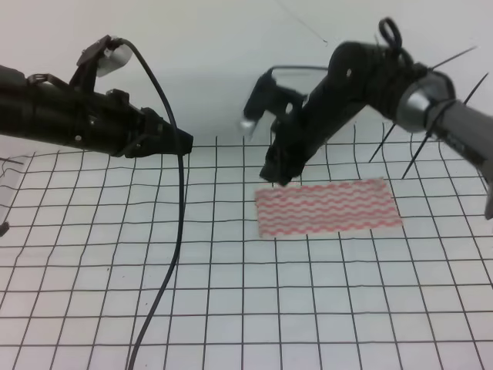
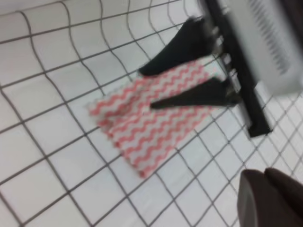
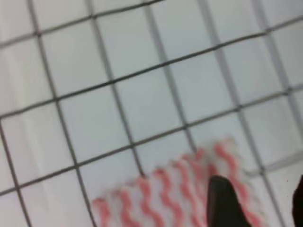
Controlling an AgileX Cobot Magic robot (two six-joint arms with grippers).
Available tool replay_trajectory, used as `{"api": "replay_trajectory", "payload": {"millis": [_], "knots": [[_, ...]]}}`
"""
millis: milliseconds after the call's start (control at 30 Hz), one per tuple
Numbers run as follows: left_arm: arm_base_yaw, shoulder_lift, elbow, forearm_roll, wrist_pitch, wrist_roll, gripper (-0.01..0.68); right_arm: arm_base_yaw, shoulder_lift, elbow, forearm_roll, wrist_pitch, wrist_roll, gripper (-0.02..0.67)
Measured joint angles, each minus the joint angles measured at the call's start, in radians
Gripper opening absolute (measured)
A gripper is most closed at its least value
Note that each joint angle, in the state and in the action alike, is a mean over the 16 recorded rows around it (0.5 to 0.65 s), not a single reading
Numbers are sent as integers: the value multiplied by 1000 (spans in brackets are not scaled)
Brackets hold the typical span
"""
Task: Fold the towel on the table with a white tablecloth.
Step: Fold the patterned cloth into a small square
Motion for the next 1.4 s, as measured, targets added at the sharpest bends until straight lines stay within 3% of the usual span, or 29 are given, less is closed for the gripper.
{"api": "replay_trajectory", "payload": {"millis": [433, 800, 1400], "knots": [[-76, -3, 6, -40, -23, 38, 0, -165, -132, 22, -74, 189, 375, 218], [-117, 24, 12, -70, -82, 49, 0, -280, -76, 88, -16, 244, 467, 221], [-119, 42, 12, -86, -77, 61, 0, -295, 31, 102, -22, 244, 561, 289]]}}
